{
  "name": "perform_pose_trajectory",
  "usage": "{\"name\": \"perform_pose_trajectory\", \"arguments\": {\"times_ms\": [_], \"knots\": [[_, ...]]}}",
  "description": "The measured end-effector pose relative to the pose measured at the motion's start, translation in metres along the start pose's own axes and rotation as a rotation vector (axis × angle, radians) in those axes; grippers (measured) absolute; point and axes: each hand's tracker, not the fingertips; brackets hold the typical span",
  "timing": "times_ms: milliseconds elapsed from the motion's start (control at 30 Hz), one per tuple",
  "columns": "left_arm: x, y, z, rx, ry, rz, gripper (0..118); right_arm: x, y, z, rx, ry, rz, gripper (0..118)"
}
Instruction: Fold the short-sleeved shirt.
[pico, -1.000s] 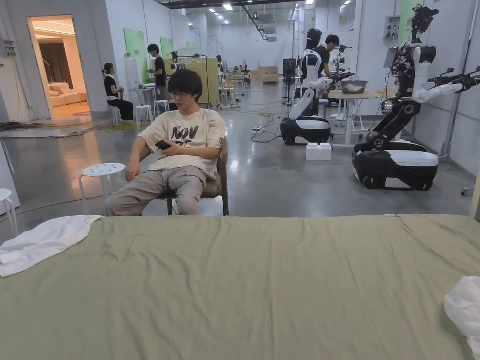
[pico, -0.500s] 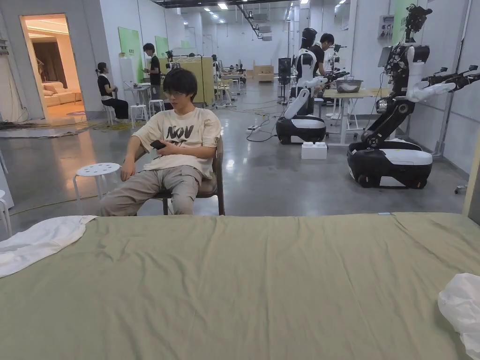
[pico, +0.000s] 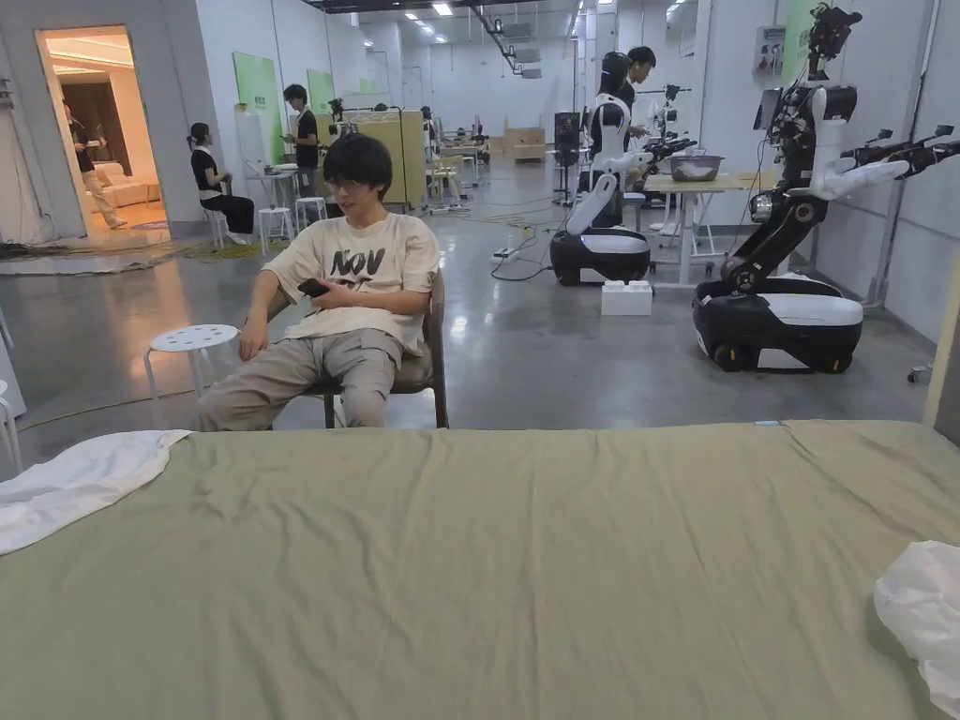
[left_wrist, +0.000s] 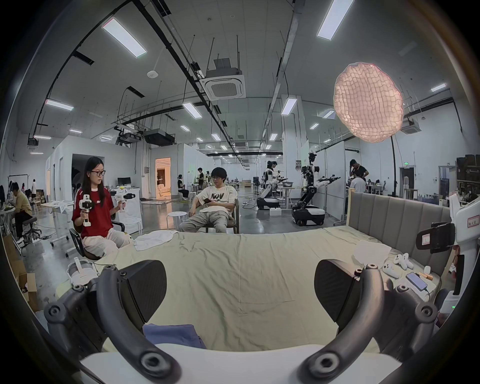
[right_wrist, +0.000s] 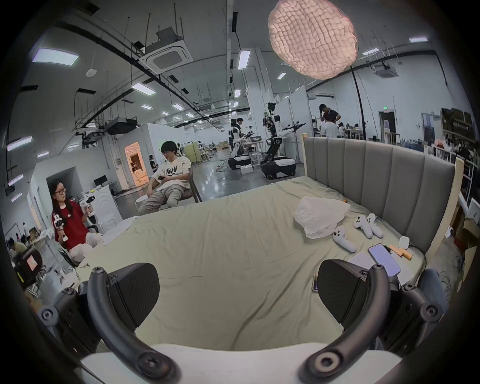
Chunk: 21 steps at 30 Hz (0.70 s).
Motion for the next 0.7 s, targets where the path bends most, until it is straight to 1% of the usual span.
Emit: {"name": "perform_pose_trajectory", "arguments": {"times_ms": [67,133,167,200,233,267,333,400,433,467,567,700], "knots": [[0.001,0.000,-0.001,-0.004,-0.006,-0.003,114,0.000,-0.002,0.000,0.007,-0.006,-0.002,118],[0.002,0.000,0.000,-0.002,-0.005,-0.004,114,-0.002,-0.007,-0.001,0.033,-0.030,0.020,118],[0.003,0.000,0.000,-0.002,-0.008,-0.005,114,-0.002,-0.008,0.000,0.036,-0.018,0.033,118],[0.003,0.001,0.000,0.000,-0.011,-0.007,114,-0.003,-0.010,0.000,0.029,0.012,0.053,118],[0.004,0.001,0.000,0.002,-0.012,-0.009,114,-0.002,-0.013,0.001,0.027,0.064,0.059,118],[0.004,0.001,0.000,0.004,-0.011,-0.012,114,-0.001,-0.016,0.001,0.031,0.101,0.055,118],[0.005,0.001,0.001,0.008,-0.008,-0.017,114,0.006,-0.023,0.000,0.045,0.211,0.042,118],[0.005,0.001,0.001,0.012,-0.011,-0.014,114,0.011,-0.026,-0.003,0.072,0.265,0.034,118],[0.006,0.001,0.002,0.010,-0.015,-0.011,114,0.013,-0.028,-0.002,0.096,0.277,0.030,118],[0.006,0.001,0.002,0.010,-0.016,-0.010,114,0.013,-0.029,-0.001,0.108,0.272,0.045,118],[0.007,0.001,0.004,0.017,-0.022,-0.017,114,0.010,-0.029,0.000,0.153,0.228,0.085,118],[0.008,0.002,0.004,0.030,-0.018,-0.017,114,0.010,-0.025,-0.002,0.153,0.261,0.078,118]]}}
